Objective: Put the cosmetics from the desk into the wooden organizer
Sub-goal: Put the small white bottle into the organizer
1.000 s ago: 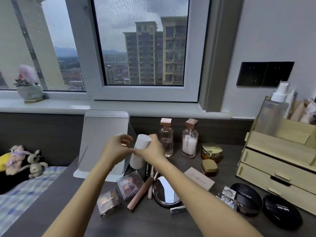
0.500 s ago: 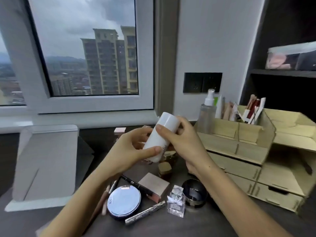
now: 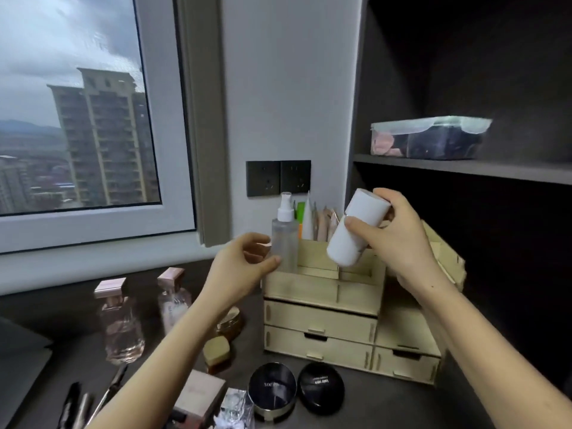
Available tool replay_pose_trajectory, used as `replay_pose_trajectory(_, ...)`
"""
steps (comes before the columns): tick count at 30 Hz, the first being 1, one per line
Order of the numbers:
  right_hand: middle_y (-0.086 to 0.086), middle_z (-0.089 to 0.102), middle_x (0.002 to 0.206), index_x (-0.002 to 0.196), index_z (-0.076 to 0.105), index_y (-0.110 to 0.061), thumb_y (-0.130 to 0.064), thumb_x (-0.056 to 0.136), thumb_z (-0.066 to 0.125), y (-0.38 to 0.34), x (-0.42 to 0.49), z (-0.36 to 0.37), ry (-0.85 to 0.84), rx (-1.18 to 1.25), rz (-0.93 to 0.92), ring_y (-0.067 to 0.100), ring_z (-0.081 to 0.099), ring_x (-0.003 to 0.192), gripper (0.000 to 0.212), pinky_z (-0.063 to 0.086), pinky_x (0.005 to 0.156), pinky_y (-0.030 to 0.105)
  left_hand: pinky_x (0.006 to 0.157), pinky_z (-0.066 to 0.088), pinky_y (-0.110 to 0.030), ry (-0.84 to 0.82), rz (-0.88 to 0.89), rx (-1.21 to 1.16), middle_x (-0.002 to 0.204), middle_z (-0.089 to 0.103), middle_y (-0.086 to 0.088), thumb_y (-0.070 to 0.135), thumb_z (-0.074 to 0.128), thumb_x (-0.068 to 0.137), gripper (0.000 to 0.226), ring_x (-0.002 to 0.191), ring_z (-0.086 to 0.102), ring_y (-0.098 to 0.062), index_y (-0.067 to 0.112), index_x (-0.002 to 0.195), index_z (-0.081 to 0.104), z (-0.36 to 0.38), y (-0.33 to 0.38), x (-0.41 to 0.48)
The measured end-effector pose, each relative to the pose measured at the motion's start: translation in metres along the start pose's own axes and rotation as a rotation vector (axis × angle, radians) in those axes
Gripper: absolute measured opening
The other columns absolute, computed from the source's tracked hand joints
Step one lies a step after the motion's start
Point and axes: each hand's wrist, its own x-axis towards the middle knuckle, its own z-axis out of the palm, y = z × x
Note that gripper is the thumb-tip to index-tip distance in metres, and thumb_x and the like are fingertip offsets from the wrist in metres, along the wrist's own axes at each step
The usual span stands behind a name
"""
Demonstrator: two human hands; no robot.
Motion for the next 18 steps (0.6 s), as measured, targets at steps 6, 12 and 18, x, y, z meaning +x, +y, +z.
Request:
replay_pose_trajectory(6, -0.02, 0.05, 0.094, 0.123, 0.047, -0.021, -0.019, 0.073, 0.076, 0.003, 0.038, -0.015, 0.126, -0.016, -0.009, 0.005, 0.055, 0.087, 0.057, 0.056, 0.082, 0.046, 0.072, 0.048, -0.021, 0.037, -0.027, 0.092, 0.121, 0.054, -0.001, 0.035, 0.071, 0.076, 0.063, 0.091, 0.053, -0.008, 0.022, 0.131, 0.043, 0.017, -0.003, 0.03)
replay_pose_trajectory(12, -0.016, 0.049, 0.098, 0.121, 0.044, -0.02, -0.022, 0.073, 0.075, 0.008, 0.054, -0.014, 0.3, -0.007, -0.059, 0.002, 0.054, 0.084, 0.057, 0.052, 0.071, 0.027, 0.091, 0.051, -0.042, -0.008, -0.076, 0.122, 0.131, 0.053, -0.01, 0.035, 0.072, 0.076, 0.074, 0.112, 0.055, -0.024, 0.017, 0.137, 0.035, 0.031, -0.004, 0.045)
replay_pose_trajectory(18, -0.002, 0.05, 0.105, 0.119, 0.043, -0.016, -0.021, 0.07, 0.078, 0.033, 0.048, 0.039, -0.18, -0.297, 0.026, 0.016, 0.051, 0.091, 0.06, 0.041, 0.064, 0.025, 0.089, 0.05, -0.04, -0.054, -0.093, 0.221, 0.123, 0.059, -0.006, 0.033, 0.075, 0.072, 0.067, 0.109, 0.058, -0.024, 0.014, 0.129, 0.043, 0.04, -0.008, 0.055)
